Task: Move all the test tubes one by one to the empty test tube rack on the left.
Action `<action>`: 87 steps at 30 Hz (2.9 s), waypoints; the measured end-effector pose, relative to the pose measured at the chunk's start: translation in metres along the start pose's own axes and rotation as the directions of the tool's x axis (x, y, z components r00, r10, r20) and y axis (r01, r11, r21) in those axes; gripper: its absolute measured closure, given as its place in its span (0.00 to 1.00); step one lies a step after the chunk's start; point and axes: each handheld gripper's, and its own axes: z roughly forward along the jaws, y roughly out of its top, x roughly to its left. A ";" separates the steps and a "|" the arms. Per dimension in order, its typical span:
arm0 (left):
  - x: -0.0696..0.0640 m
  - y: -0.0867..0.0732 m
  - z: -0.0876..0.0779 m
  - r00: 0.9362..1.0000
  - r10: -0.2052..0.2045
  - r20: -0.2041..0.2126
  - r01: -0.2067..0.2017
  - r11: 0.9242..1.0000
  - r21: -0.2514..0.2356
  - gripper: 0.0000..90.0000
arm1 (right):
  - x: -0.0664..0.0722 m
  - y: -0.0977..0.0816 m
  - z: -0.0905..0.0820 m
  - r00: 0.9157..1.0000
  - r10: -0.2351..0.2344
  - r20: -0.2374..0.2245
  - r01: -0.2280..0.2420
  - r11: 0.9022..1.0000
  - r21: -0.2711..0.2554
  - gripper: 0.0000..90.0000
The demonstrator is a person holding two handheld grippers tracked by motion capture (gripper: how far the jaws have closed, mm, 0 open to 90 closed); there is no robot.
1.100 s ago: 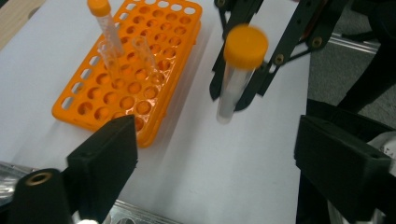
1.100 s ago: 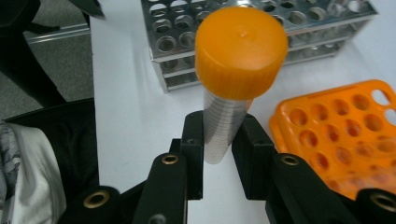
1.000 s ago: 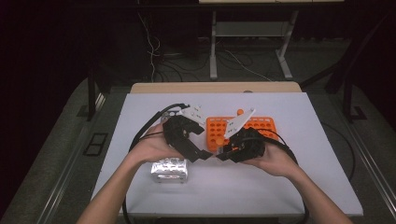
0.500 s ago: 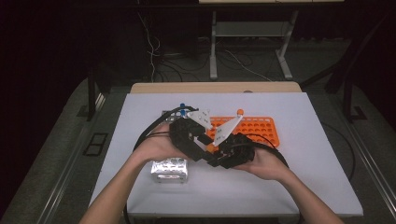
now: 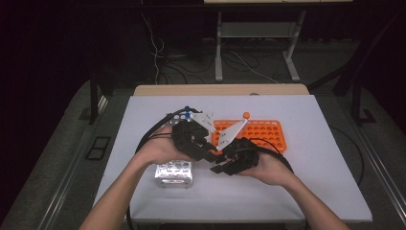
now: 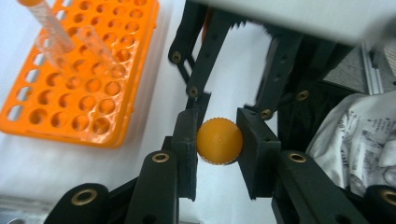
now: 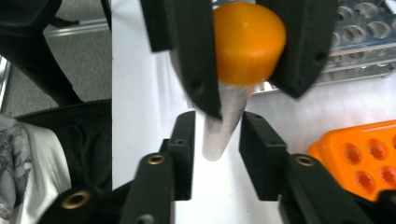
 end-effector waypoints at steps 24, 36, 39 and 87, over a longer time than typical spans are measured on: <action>0.032 -0.008 -0.035 0.989 -0.073 -0.126 0.071 0.997 -0.019 0.76 | -0.018 -0.057 -0.050 0.969 0.237 0.071 -0.225 0.962 -0.153 0.00; 0.060 -0.012 -0.047 0.974 -0.123 -0.189 0.124 0.992 -0.006 0.77 | -0.018 -0.077 -0.058 0.958 0.271 0.089 -0.256 0.954 -0.156 0.00; 0.068 -0.014 -0.048 0.970 -0.137 -0.203 0.138 0.990 -0.011 0.77 | -0.018 -0.079 -0.058 0.957 0.274 0.090 -0.258 0.953 -0.157 0.00; 0.131 -0.050 -0.014 0.918 -0.295 -0.264 0.298 0.954 -0.030 0.75 | -0.023 -0.123 -0.064 0.929 0.360 0.085 -0.336 0.919 -0.208 0.00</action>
